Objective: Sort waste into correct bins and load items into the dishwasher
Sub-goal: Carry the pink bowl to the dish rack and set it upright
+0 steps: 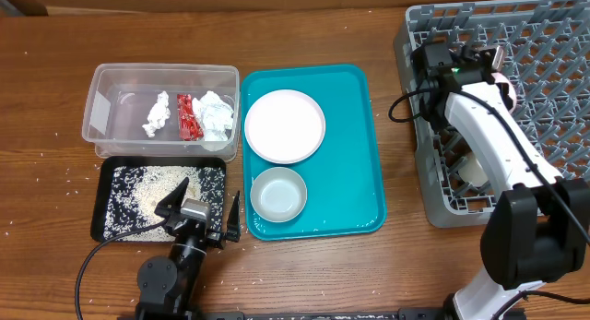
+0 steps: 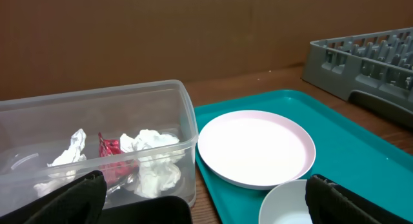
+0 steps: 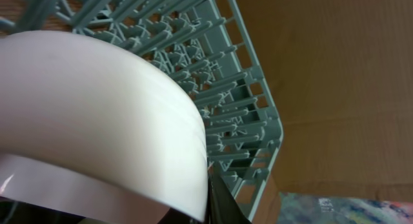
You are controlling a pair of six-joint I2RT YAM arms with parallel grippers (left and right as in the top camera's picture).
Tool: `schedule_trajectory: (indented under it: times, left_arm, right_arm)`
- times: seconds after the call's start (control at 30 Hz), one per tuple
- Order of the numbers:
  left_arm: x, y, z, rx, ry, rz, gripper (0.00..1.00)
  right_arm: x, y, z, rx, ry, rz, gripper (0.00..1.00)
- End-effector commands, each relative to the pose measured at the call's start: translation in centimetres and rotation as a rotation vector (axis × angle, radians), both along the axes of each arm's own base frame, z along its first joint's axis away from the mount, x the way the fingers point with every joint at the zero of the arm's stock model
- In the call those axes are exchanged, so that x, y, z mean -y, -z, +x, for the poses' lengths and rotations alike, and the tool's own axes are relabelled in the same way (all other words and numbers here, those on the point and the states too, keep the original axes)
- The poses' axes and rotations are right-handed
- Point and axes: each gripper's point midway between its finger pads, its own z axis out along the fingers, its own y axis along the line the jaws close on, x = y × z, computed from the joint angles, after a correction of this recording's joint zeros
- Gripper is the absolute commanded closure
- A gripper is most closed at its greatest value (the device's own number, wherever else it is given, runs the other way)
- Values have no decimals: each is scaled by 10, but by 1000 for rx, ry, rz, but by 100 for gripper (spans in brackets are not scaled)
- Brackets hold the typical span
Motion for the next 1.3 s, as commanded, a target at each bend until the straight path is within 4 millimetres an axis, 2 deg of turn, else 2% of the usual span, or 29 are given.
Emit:
schedule_trajectory:
  times: [0.0,0.33,0.4,0.53,0.63,0.8,0.93,1.03,1.27]
  left_arm:
    - [-1,1,0,11,-5,15,0]
    - [-1,1,0,11,-5,15,0]
    - [-1,1,0,11,-5,15,0]
    - [-1,1,0,11,-5,15,0]
    - [-1,1,0,11,-5,15,0]
    - [-1,1,0,11,-5,15,0]
    - [-1,1,0,11,-5,15,0]
    - [-1,1,0,11,-5,15,0]
    - [-1,1,0,11,-5,15,0]
  right_arm:
    - [-11,8,4,16,-15,59,96]
    - [-19,16,0,-38,-34,74,95]
    - [-21,11,1,-32,-43,44,95]
    - [-11,-11,4,17,-30,-90,96]
    - [-5,-15,11,52,-19,-104,96]
    - [1,-11,20,42,-32,-81,96]
    - [-6,3,21,25,-51,0,96]
    - [-11,13,19,9,-56,60,96]
    - [-10,20,10,-33,-47,63,96]
